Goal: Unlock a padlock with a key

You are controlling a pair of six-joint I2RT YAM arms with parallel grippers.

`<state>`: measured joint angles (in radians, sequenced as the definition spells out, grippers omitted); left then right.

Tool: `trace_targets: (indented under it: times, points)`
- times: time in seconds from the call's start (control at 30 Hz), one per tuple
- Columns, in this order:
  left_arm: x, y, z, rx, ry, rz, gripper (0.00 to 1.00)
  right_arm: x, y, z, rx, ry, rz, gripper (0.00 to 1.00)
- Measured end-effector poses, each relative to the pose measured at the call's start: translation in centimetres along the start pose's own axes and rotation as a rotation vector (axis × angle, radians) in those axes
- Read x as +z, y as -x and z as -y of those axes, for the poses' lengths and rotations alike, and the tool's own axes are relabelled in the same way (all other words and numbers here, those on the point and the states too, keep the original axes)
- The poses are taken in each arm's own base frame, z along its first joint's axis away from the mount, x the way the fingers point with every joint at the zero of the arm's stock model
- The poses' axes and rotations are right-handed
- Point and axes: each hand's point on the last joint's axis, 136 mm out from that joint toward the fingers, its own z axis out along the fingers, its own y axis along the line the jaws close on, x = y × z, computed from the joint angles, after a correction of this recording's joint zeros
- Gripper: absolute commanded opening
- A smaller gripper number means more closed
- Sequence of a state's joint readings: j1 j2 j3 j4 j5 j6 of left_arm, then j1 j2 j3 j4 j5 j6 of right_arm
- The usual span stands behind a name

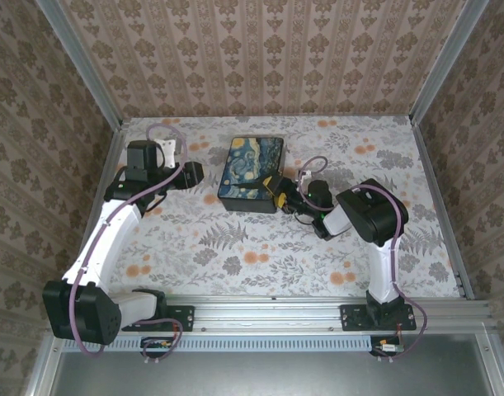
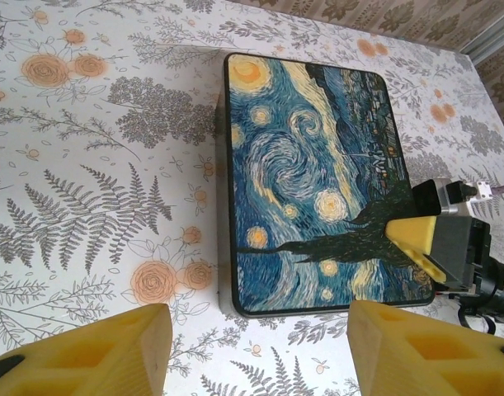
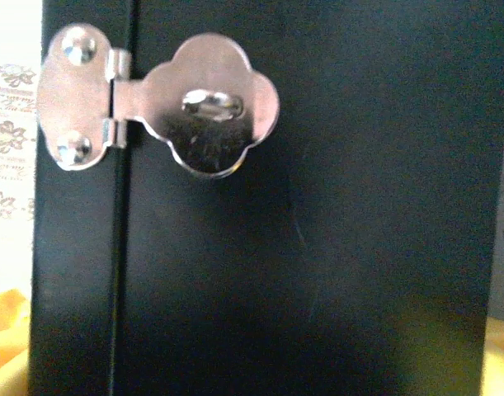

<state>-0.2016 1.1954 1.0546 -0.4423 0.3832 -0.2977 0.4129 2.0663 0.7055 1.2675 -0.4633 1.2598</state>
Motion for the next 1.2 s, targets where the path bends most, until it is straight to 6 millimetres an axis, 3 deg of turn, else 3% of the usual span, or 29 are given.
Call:
trace_targets:
  times: [0.07, 0.23, 0.4, 0.6, 0.77, 0.9, 1.07, 1.2]
  points:
    - [-0.1, 0.1, -0.1, 0.003, 0.008, 0.004, 0.59, 0.1, 0.1, 0.0, -0.009, -0.004, 0.003, 1.00]
    - [-0.8, 0.0, -0.2, 0.008, 0.026, 0.010, 0.60, 0.1, 0.4, 0.0, -0.049, -0.058, -0.004, 1.00]
    - [-1.2, 0.1, -0.6, 0.022, 0.062, 0.022, 0.60, -1.2, 0.9, 0.8, -0.107, -0.308, -0.039, 1.00]
    - [-1.0, 0.3, -1.1, 0.025, 0.085, 0.024, 0.60, -4.1, 3.7, -1.9, -0.307, -0.602, -0.040, 1.00]
    - [-0.5, 1.3, -2.1, 0.046, 0.136, 0.059, 0.62, -8.2, 5.3, -3.3, -0.500, -0.755, -0.035, 1.00]
    - [0.4, 1.7, -4.6, 0.121, 0.242, 0.140, 0.68, -12.0, 7.2, -3.3, -0.662, -0.810, 0.006, 1.00]
    - [3.1, -1.4, -10.0, 0.240, 0.403, 0.106, 0.68, -19.2, 10.6, -0.3, -0.791, -0.877, 0.209, 1.00]
    - [4.9, -4.7, -14.0, 0.264, 0.470, 0.088, 0.68, -23.2, 13.9, 2.4, -0.789, -0.976, 0.321, 1.00]
